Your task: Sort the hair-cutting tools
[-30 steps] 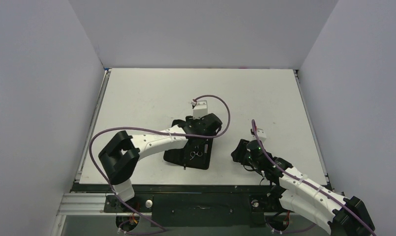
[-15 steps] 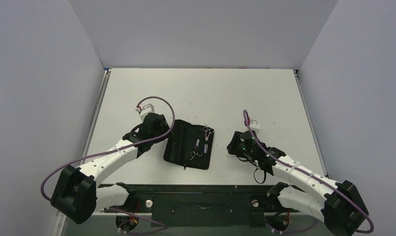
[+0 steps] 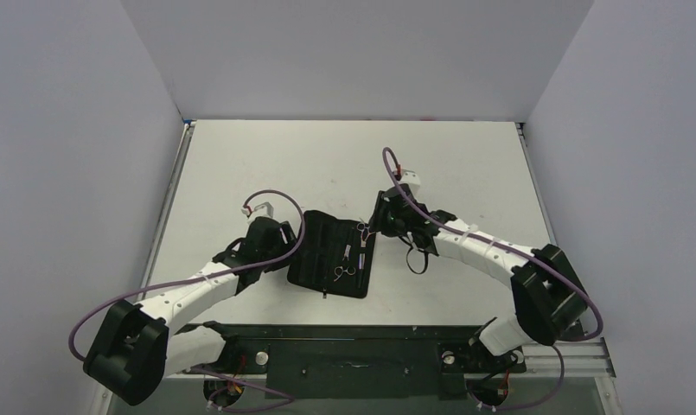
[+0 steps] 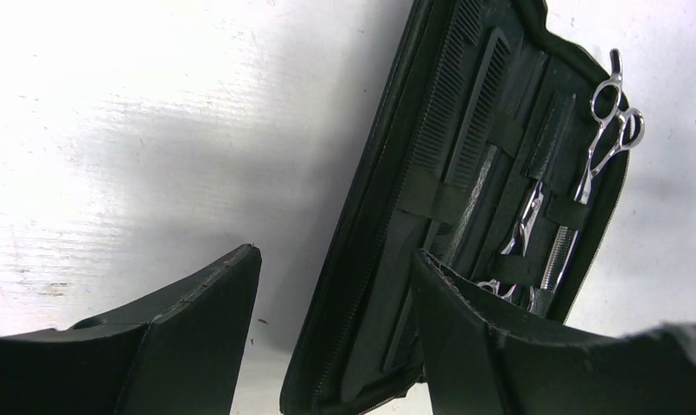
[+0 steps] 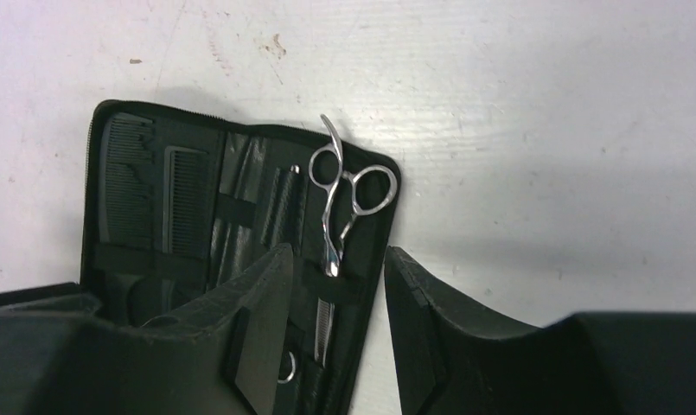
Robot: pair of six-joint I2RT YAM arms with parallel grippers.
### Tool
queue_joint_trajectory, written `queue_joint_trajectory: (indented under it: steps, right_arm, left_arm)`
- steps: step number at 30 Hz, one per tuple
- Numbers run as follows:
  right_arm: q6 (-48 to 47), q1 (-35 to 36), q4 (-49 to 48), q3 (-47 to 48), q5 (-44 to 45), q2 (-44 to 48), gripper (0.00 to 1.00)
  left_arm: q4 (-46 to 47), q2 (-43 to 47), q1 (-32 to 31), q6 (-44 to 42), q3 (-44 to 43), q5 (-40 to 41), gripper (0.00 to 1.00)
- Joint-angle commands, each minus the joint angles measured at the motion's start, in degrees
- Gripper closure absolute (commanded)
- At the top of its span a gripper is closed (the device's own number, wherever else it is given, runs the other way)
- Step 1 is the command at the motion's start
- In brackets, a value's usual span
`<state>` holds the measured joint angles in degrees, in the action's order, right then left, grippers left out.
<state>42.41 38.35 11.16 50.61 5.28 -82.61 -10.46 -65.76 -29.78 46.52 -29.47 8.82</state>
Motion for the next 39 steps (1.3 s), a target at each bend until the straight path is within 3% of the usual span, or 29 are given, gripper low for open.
queue_joint_trajectory:
  steps: [1, 12, 39]
  right_arm:
    - [-2.82, 1.14, 0.26, 7.13, 1.79, -7.45, 0.61]
    - [-5.6, 3.24, 6.96, 18.09, 5.65, -19.3, 0.63]
    - [-5.9, 5.48, 7.08, 17.15, 4.4, -22.79, 0.64]
  left_arm:
    - [6.87, 2.45, 0.55, 0.58, 2.88, -4.06, 0.39]
    - [12.25, 3.54, 0.68, -0.22, 6.43, -8.81, 0.47]
    - [15.57, 5.17, 0.69, -0.1, 8.26, -12.4, 0.6]
